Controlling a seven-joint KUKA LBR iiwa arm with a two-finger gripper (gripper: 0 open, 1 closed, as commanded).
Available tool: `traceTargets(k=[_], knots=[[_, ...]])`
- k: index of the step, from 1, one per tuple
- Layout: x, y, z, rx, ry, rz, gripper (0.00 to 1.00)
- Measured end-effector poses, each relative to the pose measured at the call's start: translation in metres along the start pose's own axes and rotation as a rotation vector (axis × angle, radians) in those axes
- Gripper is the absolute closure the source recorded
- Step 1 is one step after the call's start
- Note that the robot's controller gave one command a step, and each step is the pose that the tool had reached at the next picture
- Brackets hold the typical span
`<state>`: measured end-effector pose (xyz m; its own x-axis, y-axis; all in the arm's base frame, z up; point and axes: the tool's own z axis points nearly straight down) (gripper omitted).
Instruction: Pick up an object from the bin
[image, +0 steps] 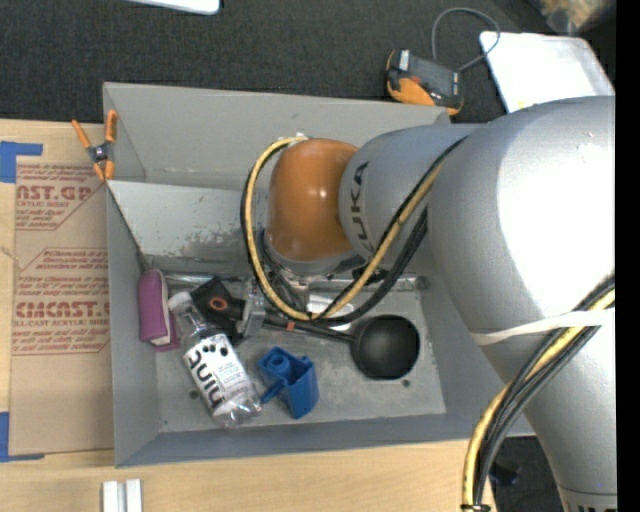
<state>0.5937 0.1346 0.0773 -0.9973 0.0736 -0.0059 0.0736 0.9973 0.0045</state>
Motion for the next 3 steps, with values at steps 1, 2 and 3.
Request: traceTargets(k=[1,2,3], knots=[[0.0013,0.0343,0.0071,0.002,-0.004,-0.242,1.0],[0.0013,0.0342,0.0071,0.002,-0.004,-0.242,1.0],[0.0014,0.0343,0.0071,0.001,-0.004,-0.242,1.0]])
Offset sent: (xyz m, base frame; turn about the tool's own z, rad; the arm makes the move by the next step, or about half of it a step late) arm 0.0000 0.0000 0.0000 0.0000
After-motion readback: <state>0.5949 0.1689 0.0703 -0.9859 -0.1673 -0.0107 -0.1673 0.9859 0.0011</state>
